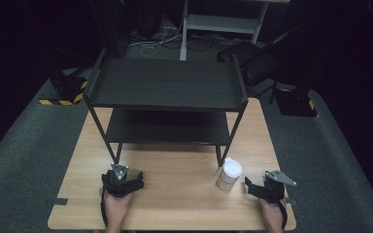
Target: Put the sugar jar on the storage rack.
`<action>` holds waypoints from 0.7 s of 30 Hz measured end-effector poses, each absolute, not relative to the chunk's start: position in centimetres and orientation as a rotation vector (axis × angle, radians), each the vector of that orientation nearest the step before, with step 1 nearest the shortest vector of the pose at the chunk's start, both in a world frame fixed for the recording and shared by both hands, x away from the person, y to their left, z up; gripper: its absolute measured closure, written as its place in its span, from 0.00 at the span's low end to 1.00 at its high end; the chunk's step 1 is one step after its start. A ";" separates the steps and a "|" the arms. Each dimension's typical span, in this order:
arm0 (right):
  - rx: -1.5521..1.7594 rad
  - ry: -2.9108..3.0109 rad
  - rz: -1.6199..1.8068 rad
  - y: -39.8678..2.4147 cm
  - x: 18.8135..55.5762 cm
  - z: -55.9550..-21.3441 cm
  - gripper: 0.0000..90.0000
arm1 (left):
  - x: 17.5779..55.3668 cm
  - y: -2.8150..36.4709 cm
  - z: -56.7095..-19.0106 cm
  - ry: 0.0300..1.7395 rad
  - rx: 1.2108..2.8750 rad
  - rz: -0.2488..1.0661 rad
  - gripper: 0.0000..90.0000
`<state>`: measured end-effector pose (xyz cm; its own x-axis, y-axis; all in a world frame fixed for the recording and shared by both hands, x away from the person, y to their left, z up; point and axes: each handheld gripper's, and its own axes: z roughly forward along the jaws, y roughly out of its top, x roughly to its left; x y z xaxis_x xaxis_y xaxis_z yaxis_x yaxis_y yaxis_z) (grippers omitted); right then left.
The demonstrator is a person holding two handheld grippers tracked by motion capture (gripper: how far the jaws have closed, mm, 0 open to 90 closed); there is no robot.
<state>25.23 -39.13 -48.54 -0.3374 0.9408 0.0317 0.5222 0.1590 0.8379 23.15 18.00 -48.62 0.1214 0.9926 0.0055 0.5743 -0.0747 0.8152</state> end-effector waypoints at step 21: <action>1.366 1.950 1.090 -38.6 23.3 -48.5 0.08 | 23.1 18.0 -48.6 1.533 1.734 0.795 0.04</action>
